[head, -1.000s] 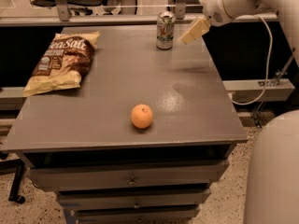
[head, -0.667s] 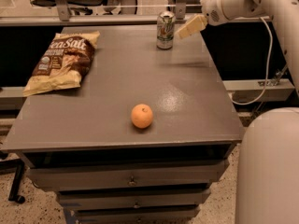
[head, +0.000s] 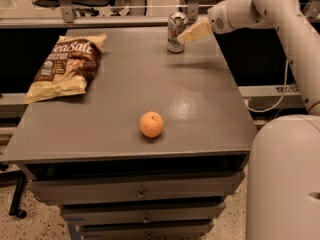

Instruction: Move 7up can near orange

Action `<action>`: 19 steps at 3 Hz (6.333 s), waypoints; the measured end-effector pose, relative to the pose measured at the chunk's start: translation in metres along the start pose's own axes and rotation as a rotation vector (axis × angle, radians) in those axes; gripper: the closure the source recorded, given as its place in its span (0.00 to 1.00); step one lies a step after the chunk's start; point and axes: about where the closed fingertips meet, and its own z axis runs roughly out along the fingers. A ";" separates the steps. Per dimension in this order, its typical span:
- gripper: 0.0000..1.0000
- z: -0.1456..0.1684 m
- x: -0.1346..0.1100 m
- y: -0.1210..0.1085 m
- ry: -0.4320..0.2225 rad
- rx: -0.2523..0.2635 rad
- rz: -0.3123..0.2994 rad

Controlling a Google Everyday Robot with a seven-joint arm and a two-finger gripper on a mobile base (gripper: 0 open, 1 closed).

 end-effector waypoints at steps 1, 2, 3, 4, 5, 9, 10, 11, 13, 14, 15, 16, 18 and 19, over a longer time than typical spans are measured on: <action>0.00 0.020 0.002 0.008 -0.023 -0.025 0.040; 0.00 0.039 -0.001 0.013 -0.042 -0.046 0.056; 0.18 0.054 -0.004 0.017 -0.055 -0.060 0.065; 0.41 0.057 -0.003 0.018 -0.050 -0.061 0.061; 0.64 0.049 -0.001 0.018 -0.047 -0.059 0.070; 1.00 -0.111 0.006 0.196 -0.087 -0.456 0.067; 1.00 -0.135 0.026 0.235 -0.054 -0.498 0.003; 1.00 -0.149 0.036 0.263 -0.052 -0.521 -0.070; 1.00 -0.153 0.040 0.299 -0.109 -0.549 -0.164; 1.00 -0.151 0.047 0.305 -0.116 -0.542 -0.205; 0.83 -0.153 0.054 0.306 -0.105 -0.541 -0.234; 0.60 -0.153 0.060 0.308 -0.096 -0.543 -0.243; 0.13 -0.152 0.066 0.312 -0.083 -0.552 -0.253; 0.00 -0.151 0.067 0.312 -0.078 -0.555 -0.253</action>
Offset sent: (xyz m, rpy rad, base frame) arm 0.0270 0.0500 -0.0179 0.1110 0.0261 0.0320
